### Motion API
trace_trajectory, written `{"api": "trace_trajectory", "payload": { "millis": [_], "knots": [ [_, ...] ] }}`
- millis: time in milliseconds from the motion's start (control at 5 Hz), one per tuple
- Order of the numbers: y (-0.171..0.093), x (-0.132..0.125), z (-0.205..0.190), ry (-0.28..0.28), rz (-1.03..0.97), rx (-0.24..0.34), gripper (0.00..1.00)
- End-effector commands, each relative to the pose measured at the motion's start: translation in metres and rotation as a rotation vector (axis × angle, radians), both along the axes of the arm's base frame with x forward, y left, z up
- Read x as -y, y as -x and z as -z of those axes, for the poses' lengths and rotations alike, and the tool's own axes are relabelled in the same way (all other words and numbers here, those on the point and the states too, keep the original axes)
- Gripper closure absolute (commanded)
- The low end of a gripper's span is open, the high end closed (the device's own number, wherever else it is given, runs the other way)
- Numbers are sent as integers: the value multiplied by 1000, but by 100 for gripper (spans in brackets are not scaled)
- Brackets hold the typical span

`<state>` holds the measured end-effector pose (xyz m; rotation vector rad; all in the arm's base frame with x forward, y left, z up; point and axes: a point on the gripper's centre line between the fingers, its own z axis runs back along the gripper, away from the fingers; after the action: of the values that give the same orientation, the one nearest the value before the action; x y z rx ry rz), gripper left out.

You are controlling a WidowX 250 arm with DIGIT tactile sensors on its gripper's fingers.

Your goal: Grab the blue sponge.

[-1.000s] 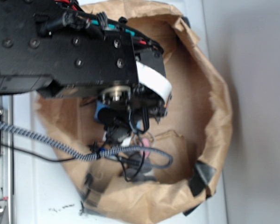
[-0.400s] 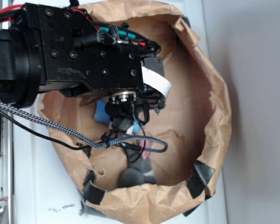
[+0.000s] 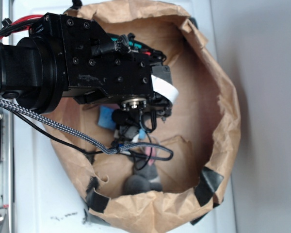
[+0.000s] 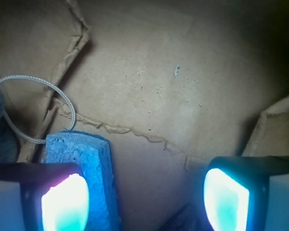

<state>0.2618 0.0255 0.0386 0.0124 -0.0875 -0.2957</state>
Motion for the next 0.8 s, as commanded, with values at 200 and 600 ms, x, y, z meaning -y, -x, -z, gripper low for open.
{"api": "trace_trajectory", "payload": {
  "millis": [200,600],
  "knots": [
    [5,-8,-59,143,61,-6,0],
    [9,1,-49,130,62,-12,0]
  ]
}}
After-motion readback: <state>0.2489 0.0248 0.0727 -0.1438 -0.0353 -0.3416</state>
